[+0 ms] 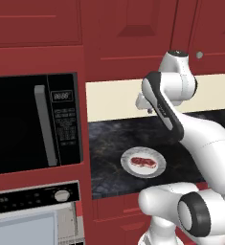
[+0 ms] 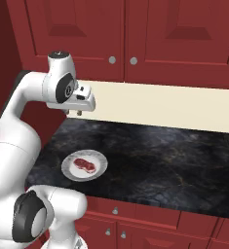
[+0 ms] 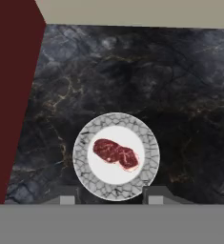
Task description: Place the steak on the bottom rack of the oven.
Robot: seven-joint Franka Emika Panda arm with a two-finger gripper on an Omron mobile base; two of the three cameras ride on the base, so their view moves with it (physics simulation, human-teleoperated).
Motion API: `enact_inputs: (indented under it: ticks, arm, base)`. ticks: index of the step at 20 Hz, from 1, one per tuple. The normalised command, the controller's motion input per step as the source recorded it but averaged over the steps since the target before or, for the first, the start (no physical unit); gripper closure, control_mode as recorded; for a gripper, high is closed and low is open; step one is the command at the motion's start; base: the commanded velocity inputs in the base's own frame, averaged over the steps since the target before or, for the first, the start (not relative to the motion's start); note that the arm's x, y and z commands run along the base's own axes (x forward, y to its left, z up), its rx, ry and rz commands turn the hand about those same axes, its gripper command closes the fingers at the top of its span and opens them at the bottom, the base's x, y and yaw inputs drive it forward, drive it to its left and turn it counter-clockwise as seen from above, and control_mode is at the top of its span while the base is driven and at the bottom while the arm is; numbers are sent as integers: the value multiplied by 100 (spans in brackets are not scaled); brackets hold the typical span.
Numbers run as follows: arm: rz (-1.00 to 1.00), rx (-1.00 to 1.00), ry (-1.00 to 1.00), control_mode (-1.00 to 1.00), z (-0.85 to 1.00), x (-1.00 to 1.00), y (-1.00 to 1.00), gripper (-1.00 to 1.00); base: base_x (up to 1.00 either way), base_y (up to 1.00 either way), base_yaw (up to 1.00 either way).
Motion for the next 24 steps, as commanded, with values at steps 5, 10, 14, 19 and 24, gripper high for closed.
enact_inputs:
  ticks: [5,10,14,19,24]
  arm:
    - [3,3,-4,-100,-2,-30,-26,-100]
    - [25,-1,9,-100,-50,-11,-14,-100]
    - [36,-6,20,-100,-67,-2,0,-100]
    - [24,-10,19,-100,-74,-3,0,-100]
    - [23,-13,11,-100,-91,1,-5,-100]
  base:
    - [0,0,0]
    - [0,0,0]
    - [0,0,0]
    - [0,0,0]
    - [0,0,0]
